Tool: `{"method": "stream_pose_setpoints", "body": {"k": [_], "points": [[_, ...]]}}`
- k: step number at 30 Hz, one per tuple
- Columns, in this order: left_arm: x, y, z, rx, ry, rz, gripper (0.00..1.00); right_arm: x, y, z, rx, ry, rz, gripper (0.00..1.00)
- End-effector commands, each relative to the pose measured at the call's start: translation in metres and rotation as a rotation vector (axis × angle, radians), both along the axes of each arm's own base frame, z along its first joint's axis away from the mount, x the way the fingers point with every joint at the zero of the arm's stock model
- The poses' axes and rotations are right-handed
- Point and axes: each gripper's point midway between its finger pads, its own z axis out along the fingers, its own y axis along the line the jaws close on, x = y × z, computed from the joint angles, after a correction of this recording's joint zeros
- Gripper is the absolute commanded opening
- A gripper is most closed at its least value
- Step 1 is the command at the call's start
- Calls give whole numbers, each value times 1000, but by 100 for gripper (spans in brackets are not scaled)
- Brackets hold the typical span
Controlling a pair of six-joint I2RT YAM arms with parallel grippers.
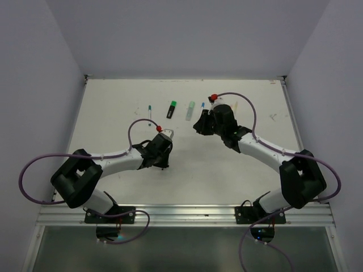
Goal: Open the pen caps
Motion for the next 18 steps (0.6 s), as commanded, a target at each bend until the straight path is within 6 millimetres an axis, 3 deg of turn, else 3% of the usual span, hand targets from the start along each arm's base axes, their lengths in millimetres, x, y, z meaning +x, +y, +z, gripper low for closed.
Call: {"method": "stream_pose_setpoints", "body": {"k": [1,12,16,18], "points": [[7,4,4,21,-6,58,20,-1,8,-7,20,16,10,0],[-5,11,-6,28,32,81,31,-4,17,-20,45,52,25,0],[-1,8,8,1,3,91,36,-4,22,-19,46,59,28,0],[5,7,22,-15,-33,99,44,-4,29,-23,31,71,25,0]]}}
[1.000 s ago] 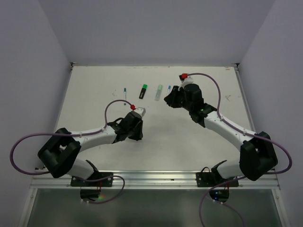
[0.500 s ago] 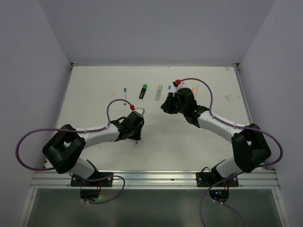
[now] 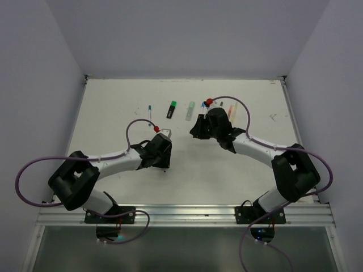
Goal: Open the pen caps
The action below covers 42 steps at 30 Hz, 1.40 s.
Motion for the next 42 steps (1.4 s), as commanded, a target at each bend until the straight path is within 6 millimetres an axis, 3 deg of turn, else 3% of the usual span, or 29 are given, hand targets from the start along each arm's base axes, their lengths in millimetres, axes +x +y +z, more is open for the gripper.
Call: {"method": "stream_pose_setpoints", "body": {"k": [1,8,9,10,11,13,15,19,23,28,42], "points": [[9,3,27,-15,-62,45,46,3,19,4,19,-3,7,0],[32,5,88,-63,-214,86,75,-1,57,-23,-7,95,-2,0],[34,12,94,-56,-228,99,81,-4,62,-29,-21,122,5,0],[39,17,110,-61,-276,122,87,5,70,-18,-13,96,-11,0],[41,27,115,-41,-287,147,91,-1,77,-35,-50,134,-6,0],[48,43,140,-19,-358,196,100,4,84,-37,-71,148,-37,1],[50,62,156,7,-400,227,100,-2,90,-55,-115,189,-52,2],[58,99,178,67,-481,296,100,-1,104,-67,-151,210,-76,4],[64,131,182,113,-497,351,100,-6,106,-81,-206,227,-108,5],[65,147,186,176,-515,349,100,-7,97,-91,-264,228,-157,7],[62,166,161,260,-497,380,100,-20,89,-119,-295,292,-179,33]]}}
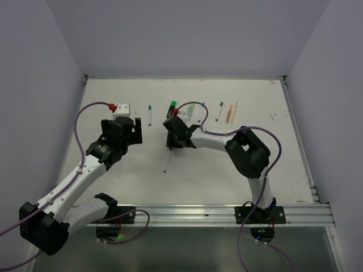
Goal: Open the pen caps
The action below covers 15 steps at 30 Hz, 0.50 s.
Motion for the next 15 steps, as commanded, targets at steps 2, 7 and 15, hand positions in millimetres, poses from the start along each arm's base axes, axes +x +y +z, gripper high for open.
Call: {"method": "stream_pose_setpoints", "body": {"k": [2,7,15], "points": [[2,10,4,29,-25,32,100,-9,-15,-24,-70,38,-48,35],[2,10,3,30,-21,34,100,-9,-18,-24,-72,35,-57,36],[2,11,1,34,-14,37,100,-2,-7,31,3,-52,-2,48]]}}
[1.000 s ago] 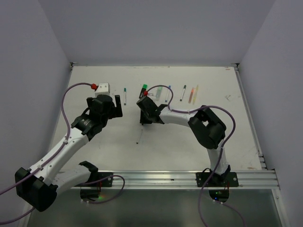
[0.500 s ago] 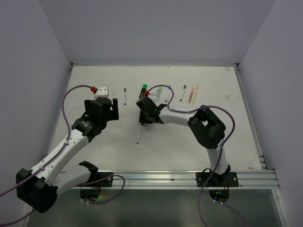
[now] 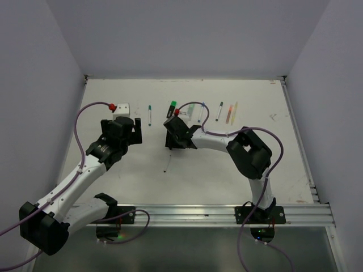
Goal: Open the pen caps
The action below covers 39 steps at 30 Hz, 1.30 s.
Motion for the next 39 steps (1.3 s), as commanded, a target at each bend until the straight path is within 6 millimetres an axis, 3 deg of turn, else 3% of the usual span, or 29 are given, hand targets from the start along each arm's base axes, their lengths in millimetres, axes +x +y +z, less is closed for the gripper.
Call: {"method": "stream_pose_setpoints", "body": {"k": [1,4,6,9,14,15,17,18,19,21,24,25,27,28,31,32,33,39], "points": [[2,9,0,29,-10,28,100,2,-6,44,12,-69,17,51],[2,9,-1,30,-8,28,100,11,-14,85,8,-163,18,61],[2,8,-2,29,-5,25,100,17,-24,102,-22,-210,22,68],[2,8,-4,32,4,24,100,35,-55,120,-80,-267,-23,83],[3,8,-5,32,7,24,100,77,-140,123,-157,-268,-166,89],[3,8,-5,32,9,23,100,87,-167,122,-172,-261,-221,89],[3,8,-7,33,11,23,100,97,-195,119,-192,-251,-266,87],[3,8,-6,33,10,23,100,102,-206,115,-192,-237,-281,82],[3,8,-6,35,11,24,100,111,-231,112,-199,-225,-330,78],[3,8,-7,39,15,26,100,123,-262,102,-192,-191,-385,69],[3,9,-8,41,15,29,100,139,-287,97,-185,-174,-433,55],[3,9,-8,39,15,27,100,144,-301,84,-183,-142,-455,51],[3,7,-10,38,21,21,100,156,-314,82,-164,-129,-479,45],[3,7,-11,39,26,19,100,159,-314,67,-159,-96,-471,43],[4,7,-13,44,35,19,100,172,-321,60,-162,-74,-478,37],[4,7,-13,45,37,19,100,173,-322,47,-177,-46,-472,36],[4,7,-14,44,38,18,100,179,-325,49,-173,-55,-479,34],[5,4,-17,41,51,4,100,190,-321,28,-167,-12,-450,31]]}}
